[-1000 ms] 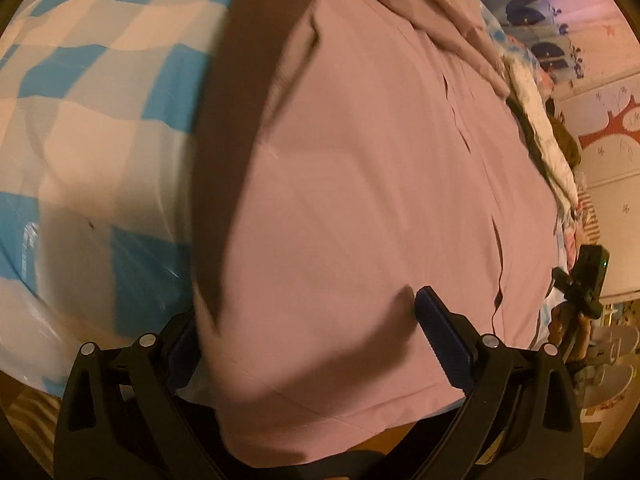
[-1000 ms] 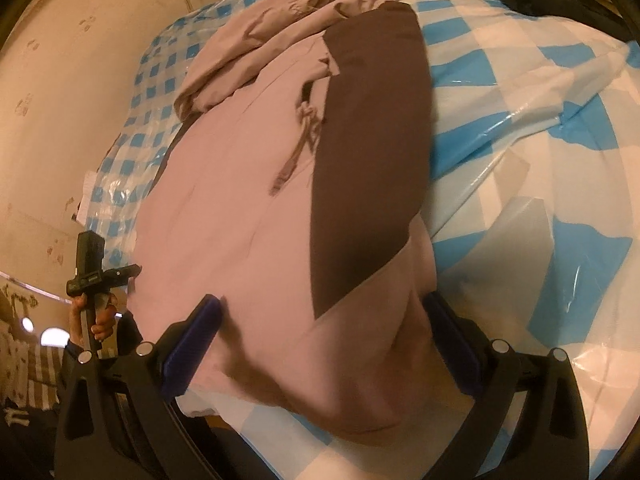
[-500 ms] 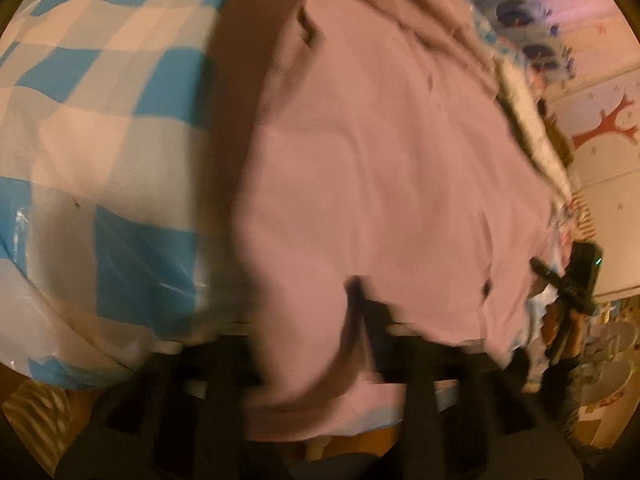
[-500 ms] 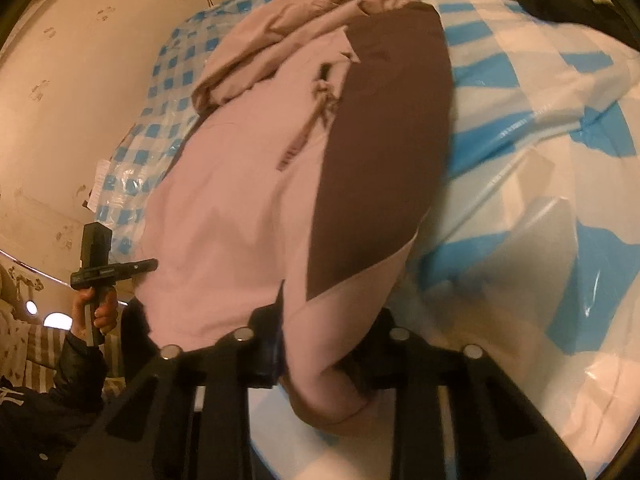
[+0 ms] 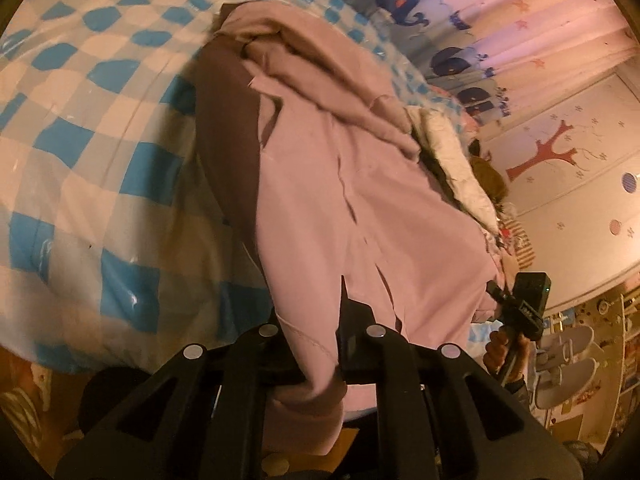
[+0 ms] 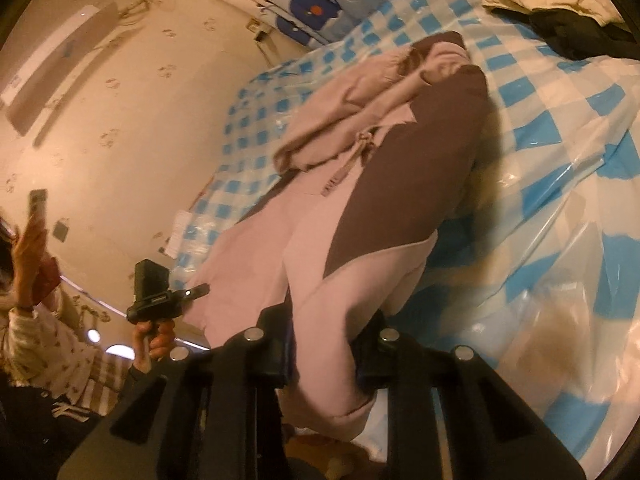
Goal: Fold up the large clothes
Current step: 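Grasp the jacket's hem edge with both grippers and lift it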
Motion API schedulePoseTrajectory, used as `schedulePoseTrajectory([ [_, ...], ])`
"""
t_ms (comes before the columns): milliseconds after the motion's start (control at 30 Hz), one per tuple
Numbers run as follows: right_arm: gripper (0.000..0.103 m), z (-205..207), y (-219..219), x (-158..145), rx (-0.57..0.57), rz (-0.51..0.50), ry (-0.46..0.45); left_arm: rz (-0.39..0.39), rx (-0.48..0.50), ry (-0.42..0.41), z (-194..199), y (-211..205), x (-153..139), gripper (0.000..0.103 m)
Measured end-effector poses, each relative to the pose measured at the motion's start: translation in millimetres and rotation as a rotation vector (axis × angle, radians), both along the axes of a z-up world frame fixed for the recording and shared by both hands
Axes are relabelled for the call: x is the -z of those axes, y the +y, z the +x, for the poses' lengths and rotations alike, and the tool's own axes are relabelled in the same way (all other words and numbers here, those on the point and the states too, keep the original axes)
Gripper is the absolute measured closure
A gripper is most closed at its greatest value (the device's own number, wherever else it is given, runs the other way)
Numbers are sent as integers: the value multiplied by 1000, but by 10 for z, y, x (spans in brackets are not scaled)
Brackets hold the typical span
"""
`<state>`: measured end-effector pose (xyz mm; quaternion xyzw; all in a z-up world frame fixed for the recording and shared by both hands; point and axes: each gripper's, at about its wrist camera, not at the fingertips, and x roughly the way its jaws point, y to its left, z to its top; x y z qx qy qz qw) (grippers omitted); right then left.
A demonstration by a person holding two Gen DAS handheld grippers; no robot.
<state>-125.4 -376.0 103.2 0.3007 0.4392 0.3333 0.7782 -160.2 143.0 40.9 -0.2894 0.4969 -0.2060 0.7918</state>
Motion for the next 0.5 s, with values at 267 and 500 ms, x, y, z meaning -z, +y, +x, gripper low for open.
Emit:
schedulePoseTrajectory([
  [267,68,-380,-44,247,-49,-119,116,69,52,130,-340,191,332,80],
  [500,22,-300,-253,605,8,-95,222,59,-74,192,-262,526,673,54],
])
